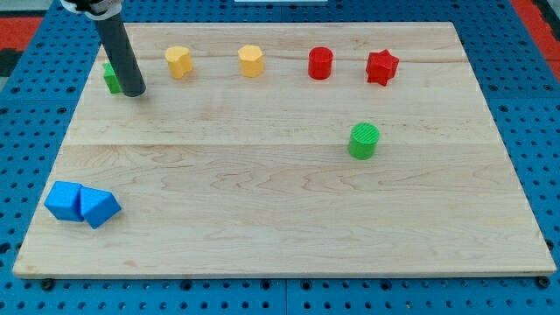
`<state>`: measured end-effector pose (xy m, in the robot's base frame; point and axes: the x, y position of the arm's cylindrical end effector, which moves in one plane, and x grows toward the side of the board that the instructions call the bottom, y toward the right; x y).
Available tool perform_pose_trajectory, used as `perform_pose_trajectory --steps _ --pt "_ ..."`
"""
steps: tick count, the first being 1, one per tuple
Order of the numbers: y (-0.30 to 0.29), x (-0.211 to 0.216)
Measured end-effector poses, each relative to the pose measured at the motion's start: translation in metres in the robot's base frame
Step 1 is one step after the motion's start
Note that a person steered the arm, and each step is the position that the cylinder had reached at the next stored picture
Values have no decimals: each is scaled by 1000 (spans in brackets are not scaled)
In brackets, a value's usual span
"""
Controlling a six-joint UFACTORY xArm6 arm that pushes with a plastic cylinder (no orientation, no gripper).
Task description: Move the green star parallel to the left of the yellow heart
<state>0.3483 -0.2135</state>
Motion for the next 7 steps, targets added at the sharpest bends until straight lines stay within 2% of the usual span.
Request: perform_pose_trajectory --steps 4,6,7 --pt "-42 8" --pt "-41 -25" --pt "-41 -24"
